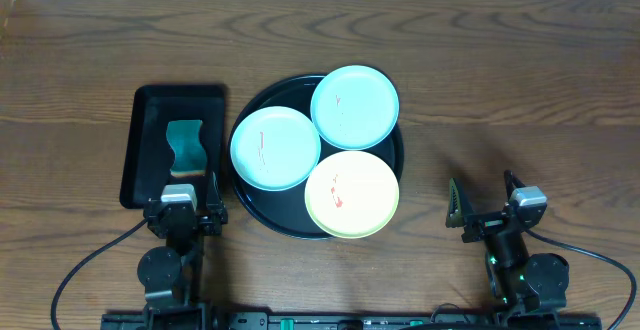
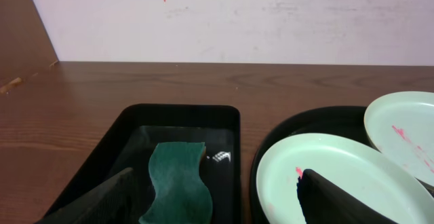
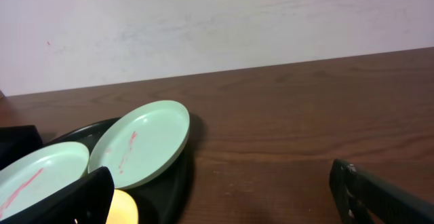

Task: Clean dirty plates on tray and stack at the side

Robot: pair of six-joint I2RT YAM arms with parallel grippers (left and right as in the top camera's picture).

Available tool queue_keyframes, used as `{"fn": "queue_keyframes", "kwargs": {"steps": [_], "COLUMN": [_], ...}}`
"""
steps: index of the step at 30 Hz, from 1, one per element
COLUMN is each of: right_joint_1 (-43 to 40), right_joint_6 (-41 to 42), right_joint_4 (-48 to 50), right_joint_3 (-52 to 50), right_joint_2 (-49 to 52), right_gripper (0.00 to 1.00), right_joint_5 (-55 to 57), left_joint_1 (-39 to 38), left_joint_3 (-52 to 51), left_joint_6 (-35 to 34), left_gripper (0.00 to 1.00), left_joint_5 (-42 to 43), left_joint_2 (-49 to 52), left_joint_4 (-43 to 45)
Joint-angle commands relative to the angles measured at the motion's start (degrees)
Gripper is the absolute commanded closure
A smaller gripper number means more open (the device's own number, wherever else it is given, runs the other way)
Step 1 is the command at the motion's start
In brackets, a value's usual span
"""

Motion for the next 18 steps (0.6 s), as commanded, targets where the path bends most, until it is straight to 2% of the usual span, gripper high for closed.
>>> {"fn": "queue_keyframes", "kwargs": {"steps": [1,12,18], "right_joint_1": [0.5,0.5,0.5], "right_joint_6": [0.4,0.4,0.4], "right_joint_4": [-0.2,0.0,1.4], "right_joint_3": [-0.1,-0.1,0.5], "right_joint_2": [-0.4,-0.4,-0.3], "right_gripper": [0.01,0.01,0.01], "right_joint_5": [0.1,0.0,-0.7], "left_joint_1": [-0.2,-0.2,-0.2], "left_joint_3": [-0.5,-0.5,1.7], "left_joint_6": [0.7,0.5,-2.3], "left_gripper": [0.25,0.25,0.24], "left_joint_5": [0.6,0.9,-0.7], "left_joint_2": [0.0,0.0,0.5], "left_joint_4": [-2.5,-1.1,0.0]}}
